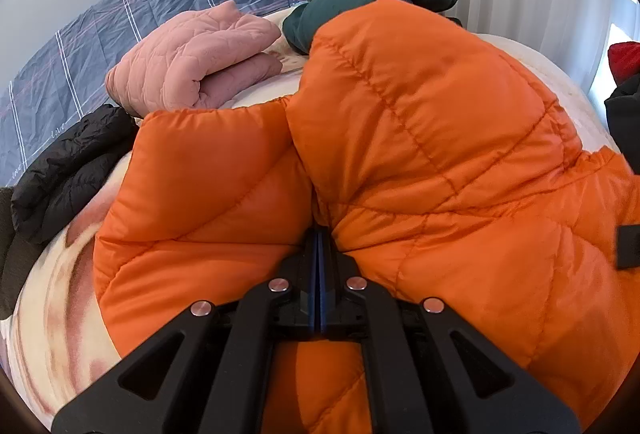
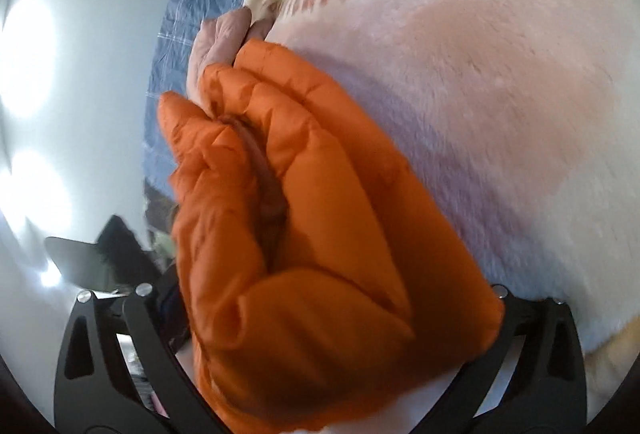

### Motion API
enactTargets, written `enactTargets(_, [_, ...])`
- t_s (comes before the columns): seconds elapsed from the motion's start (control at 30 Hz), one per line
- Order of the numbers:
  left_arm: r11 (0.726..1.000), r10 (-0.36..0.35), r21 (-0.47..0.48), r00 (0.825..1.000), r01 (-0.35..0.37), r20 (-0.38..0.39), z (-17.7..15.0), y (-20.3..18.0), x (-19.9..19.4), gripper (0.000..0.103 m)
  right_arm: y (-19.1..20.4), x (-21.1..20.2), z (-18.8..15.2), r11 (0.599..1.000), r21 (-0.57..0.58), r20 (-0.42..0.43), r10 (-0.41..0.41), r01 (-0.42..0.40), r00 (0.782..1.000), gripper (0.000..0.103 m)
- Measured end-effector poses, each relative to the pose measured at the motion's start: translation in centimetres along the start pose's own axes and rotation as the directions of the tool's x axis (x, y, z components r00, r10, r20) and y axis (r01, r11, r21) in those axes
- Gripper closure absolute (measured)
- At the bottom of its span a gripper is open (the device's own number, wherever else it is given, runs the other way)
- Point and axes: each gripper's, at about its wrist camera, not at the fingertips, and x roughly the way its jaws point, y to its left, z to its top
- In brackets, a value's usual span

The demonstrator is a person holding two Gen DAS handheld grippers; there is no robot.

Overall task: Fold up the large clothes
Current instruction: 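Lift the rolled orange jacket with both tools off the blanket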

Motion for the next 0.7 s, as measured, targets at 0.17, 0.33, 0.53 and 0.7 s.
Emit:
enactTargets(0.17, [0.994, -0.077, -0.071, 0.997, 0.078, 0.022, 0.0, 1.1, -0.3, 0.101, 0.3, -0.1, -0.7, 0.988, -0.143, 0.052, -0.055, 0.062, 0.997, 0.030])
enactTargets(0.33, [0.901, -0.288, -0.290, 0.944, 0.323, 0.159, -0.4, 5.0, -3.0, 0.073, -1.0, -0.7, -0.5, 0.988, -0.156, 0.013, 0.004, -0.002, 1.000, 0.048])
enactTargets(0.53, [0.886, -0.181, -0.373, 0.947, 0.274, 0.265, -2.5, 7.8, -7.2, 0.003, -1.3, -1.3, -0.8, 0.984, -0.179, 0.007, 0.007, -0.006, 1.000, 0.048])
enactTargets(0.7, [0.766, -0.277, -0.546, 0.940, 0.340, 0.198, -5.8, 9.9, -3.5, 0.001, -0.9, -1.3, -1.1, 0.979, -0.203, 0.009, 0.011, -0.009, 1.000, 0.048])
